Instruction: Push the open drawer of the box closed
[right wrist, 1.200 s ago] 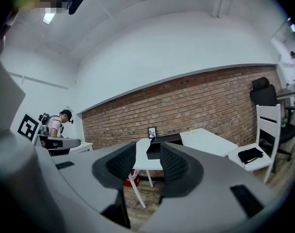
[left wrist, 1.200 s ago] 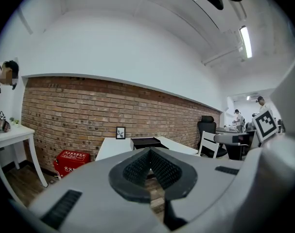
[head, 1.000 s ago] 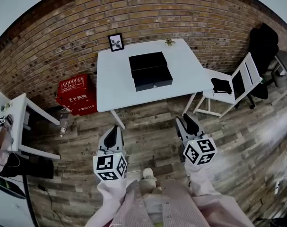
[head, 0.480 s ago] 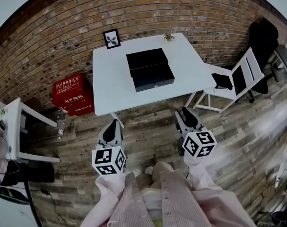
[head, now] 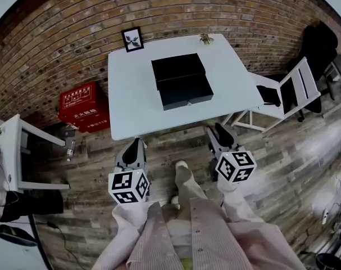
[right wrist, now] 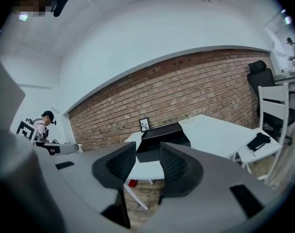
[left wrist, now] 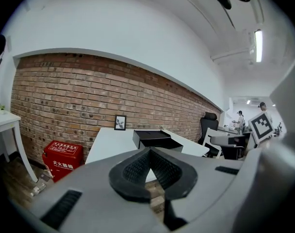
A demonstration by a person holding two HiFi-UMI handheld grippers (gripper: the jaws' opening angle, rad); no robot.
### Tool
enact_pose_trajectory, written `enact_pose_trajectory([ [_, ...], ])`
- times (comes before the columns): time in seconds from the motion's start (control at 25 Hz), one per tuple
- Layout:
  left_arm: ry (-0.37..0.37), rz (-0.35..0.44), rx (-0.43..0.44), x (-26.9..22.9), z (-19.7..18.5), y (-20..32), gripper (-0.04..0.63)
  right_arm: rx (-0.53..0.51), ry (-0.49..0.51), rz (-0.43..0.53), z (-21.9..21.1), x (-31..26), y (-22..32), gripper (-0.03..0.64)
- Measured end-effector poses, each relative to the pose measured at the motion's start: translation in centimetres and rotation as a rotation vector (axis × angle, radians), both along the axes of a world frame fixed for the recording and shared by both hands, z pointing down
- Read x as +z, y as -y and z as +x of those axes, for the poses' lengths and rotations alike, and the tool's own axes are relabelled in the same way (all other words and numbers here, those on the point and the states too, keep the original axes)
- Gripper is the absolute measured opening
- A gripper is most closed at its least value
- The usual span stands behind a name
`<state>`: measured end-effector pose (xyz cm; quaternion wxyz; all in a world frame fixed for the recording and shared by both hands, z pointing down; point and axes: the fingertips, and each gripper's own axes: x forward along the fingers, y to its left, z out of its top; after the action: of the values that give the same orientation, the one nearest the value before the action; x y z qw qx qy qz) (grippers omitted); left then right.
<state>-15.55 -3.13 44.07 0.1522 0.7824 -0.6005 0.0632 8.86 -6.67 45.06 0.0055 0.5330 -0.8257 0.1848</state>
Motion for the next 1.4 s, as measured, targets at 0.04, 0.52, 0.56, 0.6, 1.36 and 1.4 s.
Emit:
enact_pose_trajectory([
  [0.04,-0.003,-0.006,0.001,0.2,0.0,0.7,-0.005,0.000,0.000,-0.008,-0.1,0.3,0.7,0.137],
  [0.52,-0.032,-0.118,-0.001,3.9,0.7,7.4,-0.005,-0.060,-0.033,-0.135,-1.8,4.6,8.1,0.137],
  [0.56,-0.032,-0.128,-0.003,4.2,0.8,8.0,-0.005,-0.066,-0.036,-0.145,-2.0,5.1,8.6,0.137],
  [0.6,-0.033,-0.138,-0.006,4.5,0.8,8.5,-0.005,-0.070,-0.038,-0.155,-2.1,5.5,9.0,0.137],
  [1.36,-0.041,-0.317,-0.079,10.6,0.6,14.3,-0.005,-0.153,-0.089,-0.355,-4.7,13.1,14.4,0.137],
  [1.4,-0.045,-0.326,-0.083,10.9,0.6,14.5,-0.005,-0.154,-0.092,-0.363,-4.8,13.3,14.6,0.137],
])
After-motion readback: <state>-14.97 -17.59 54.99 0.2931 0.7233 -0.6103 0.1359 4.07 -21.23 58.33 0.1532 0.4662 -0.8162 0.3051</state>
